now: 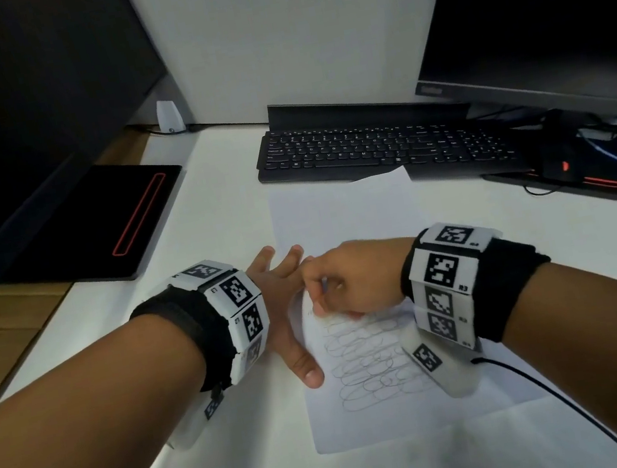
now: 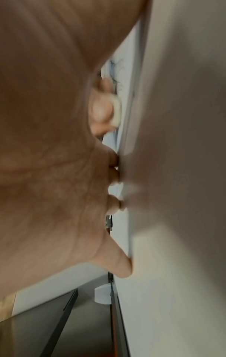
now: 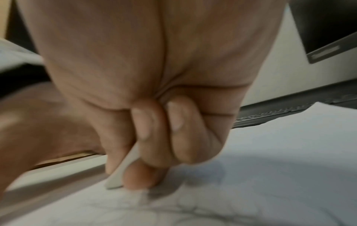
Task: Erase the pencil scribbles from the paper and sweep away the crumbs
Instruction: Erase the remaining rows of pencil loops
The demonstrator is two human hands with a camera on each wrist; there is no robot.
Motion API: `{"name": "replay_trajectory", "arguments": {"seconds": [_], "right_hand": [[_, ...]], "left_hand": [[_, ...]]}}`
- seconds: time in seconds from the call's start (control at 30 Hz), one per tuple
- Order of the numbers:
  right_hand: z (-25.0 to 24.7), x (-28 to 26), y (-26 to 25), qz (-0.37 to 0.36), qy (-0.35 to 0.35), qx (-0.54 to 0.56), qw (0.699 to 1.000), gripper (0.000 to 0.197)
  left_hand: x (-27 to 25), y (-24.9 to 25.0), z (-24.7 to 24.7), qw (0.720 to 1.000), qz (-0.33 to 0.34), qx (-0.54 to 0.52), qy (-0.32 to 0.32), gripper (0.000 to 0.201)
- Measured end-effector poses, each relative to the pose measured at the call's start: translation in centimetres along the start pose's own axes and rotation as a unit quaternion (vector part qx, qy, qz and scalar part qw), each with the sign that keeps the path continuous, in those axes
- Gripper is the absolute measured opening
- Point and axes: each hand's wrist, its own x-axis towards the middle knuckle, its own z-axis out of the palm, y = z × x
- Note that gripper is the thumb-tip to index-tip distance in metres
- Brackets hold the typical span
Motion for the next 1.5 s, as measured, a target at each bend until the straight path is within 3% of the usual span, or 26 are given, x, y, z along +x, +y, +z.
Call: {"name": "replay_trajectory", "arguments": {"seconds": [0.07, 0.2, 0.37, 0.5, 0.67, 0.8, 0.93, 1.1, 1.23, 1.37, 1.5], "right_hand": [[-0.1, 0.1, 0.1, -0.001, 0.023, -0.004, 1.0, 0.012], [0.4, -0.4, -0.3, -0.018, -0.064, 0.011, 0.998, 0.013], [-0.4, 0.3, 0.7, 0.01, 0.012, 0.021, 1.0, 0.011], [0.3, -0.4, 0.0, -0.016, -0.077, 0.018, 0.997, 0.013], [-0.6, 0.3, 1.1, 0.008, -0.013, 0.035, 0.999, 0.012], [0.1, -0.5, 0.5, -0.011, -0.101, 0.037, 0.994, 0.013], [-1.0, 0.2, 1.5, 0.02, -0.017, 0.029, 0.999, 0.014], [-0.1, -0.2, 1.2, -0.005, -0.083, 0.038, 0.996, 0.013], [-0.7, -0.1, 1.8, 0.015, -0.009, 0.036, 0.999, 0.012], [0.2, -0.7, 0.9, -0.008, -0.08, 0.031, 0.996, 0.012], [-0.4, -0.2, 1.6, 0.016, -0.01, 0.022, 1.0, 0.011]], "left_hand": [[0.0, -0.2, 0.1, 1.0, -0.004, -0.005, 0.0, 0.124], [-0.1, 0.1, -0.1, 1.0, 0.015, 0.007, 0.001, 0.124], [-0.1, -0.2, 0.1, 1.0, -0.012, -0.014, -0.012, 0.126], [-0.6, 0.4, -0.3, 1.0, 0.004, 0.029, -0.003, 0.123], [0.1, -0.4, 0.2, 1.0, -0.014, -0.013, -0.012, 0.131], [-0.7, 0.4, -0.4, 1.0, -0.001, 0.031, -0.005, 0.126], [-0.2, -0.1, 0.0, 1.0, -0.006, 0.0, -0.011, 0.131], [0.0, -0.1, -0.1, 1.0, -0.004, 0.018, -0.007, 0.131], [0.4, -0.4, 0.2, 1.0, -0.008, -0.003, -0.008, 0.135], [0.9, -0.5, 0.3, 1.0, -0.015, 0.012, -0.011, 0.136], [1.3, -0.9, 0.5, 1.0, -0.014, -0.011, -0.014, 0.139]]}}
